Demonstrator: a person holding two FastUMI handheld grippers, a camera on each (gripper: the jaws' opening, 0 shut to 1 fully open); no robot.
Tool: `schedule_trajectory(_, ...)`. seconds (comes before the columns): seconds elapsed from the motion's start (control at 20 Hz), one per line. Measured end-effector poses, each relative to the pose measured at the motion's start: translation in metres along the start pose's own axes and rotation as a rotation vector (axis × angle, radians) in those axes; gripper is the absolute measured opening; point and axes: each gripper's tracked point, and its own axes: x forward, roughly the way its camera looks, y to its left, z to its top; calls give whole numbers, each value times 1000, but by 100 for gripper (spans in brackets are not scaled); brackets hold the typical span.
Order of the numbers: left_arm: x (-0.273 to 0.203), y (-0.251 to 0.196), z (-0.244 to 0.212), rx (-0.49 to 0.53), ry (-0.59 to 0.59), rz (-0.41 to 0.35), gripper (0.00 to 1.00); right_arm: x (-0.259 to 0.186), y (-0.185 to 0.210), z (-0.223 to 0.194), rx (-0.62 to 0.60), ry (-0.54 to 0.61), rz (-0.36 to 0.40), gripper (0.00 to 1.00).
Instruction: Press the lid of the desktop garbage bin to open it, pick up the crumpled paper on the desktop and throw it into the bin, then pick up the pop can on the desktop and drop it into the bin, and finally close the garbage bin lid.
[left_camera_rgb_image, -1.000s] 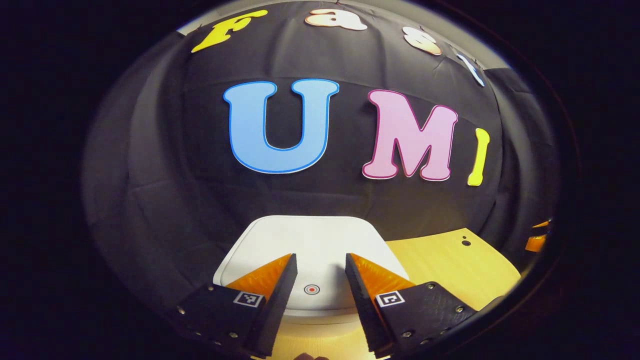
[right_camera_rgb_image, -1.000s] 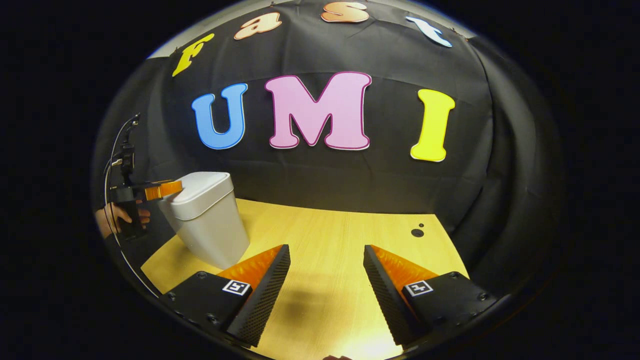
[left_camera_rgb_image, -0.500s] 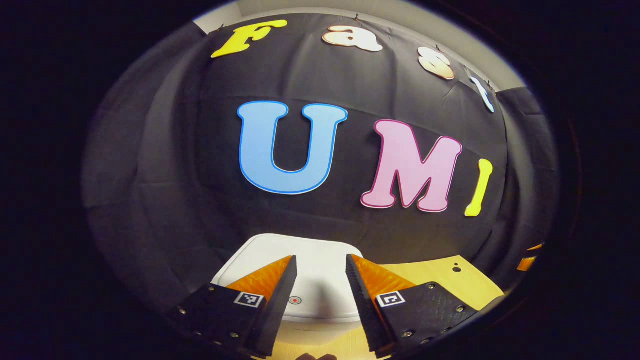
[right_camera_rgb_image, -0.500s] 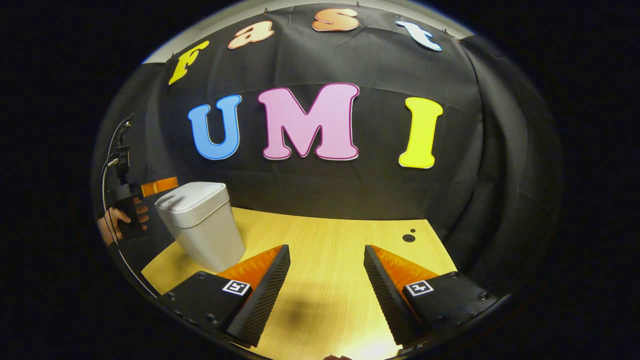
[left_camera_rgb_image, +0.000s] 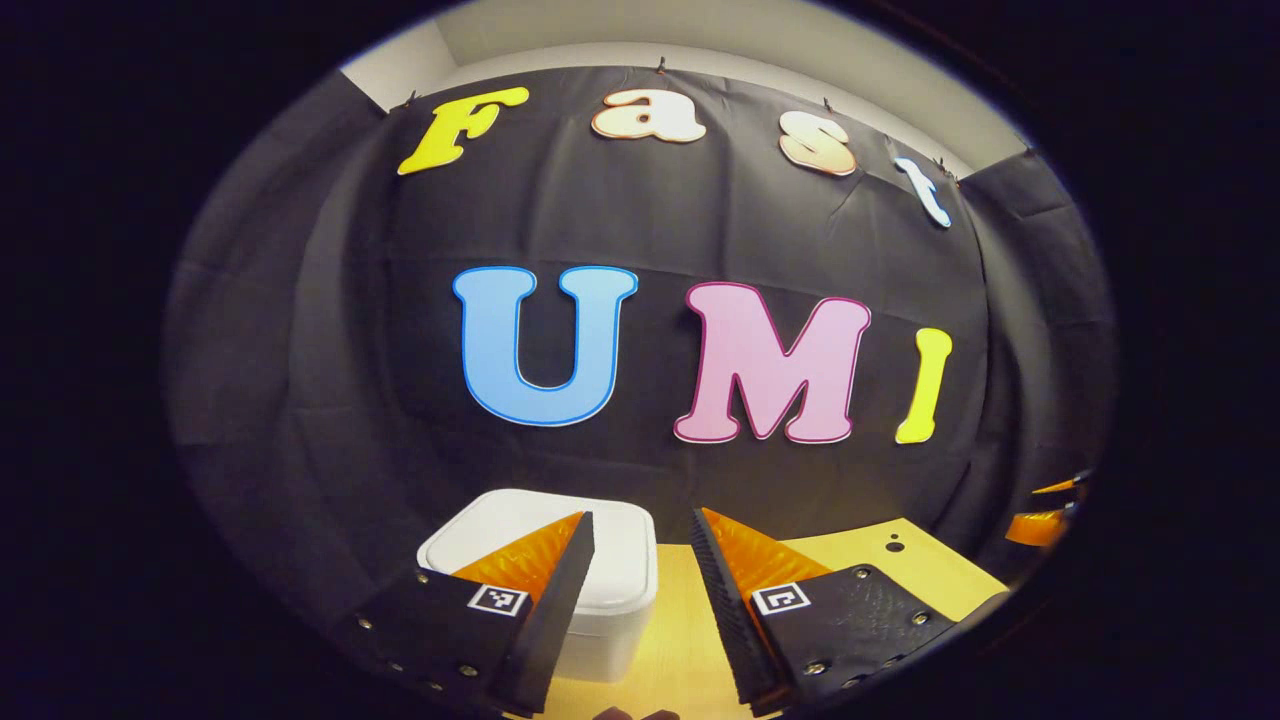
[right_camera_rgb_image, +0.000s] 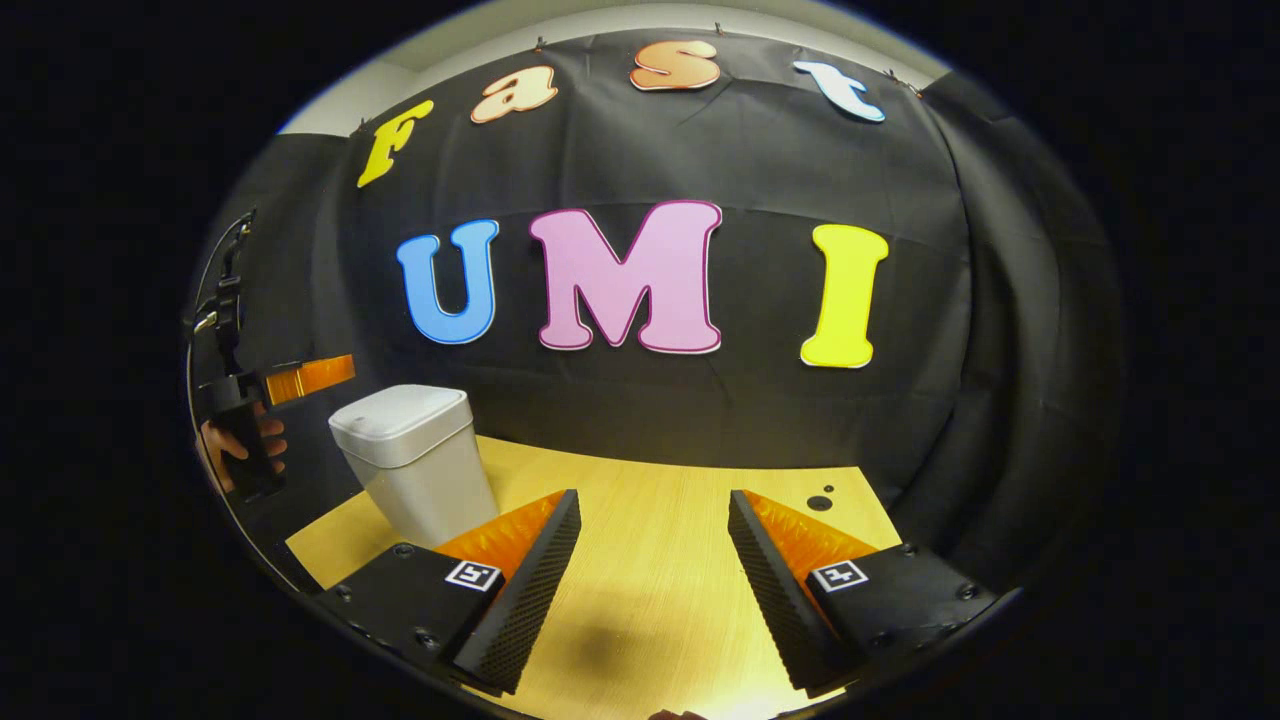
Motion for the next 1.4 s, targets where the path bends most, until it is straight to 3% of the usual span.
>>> schedule_trajectory(0.35, -64, -22, 18, 59, -53, 79, 67, -20, 8, 27, -21, -119, 55, 96)
schedule_trajectory(0.9, -122, -39, 21, 94, -65, -24, 67, -80, 46, 34, -48, -154, 9, 96)
schedule_trajectory(1.05, -137, -32, 9, 122, -57, -19, 67, -96, 54, 38, -59, -178, -16, 97)
schedule_trajectory(1.4, -157, -37, 18, 127, -85, -39, 67, -100, 69, 43, -62, -197, 3, 98)
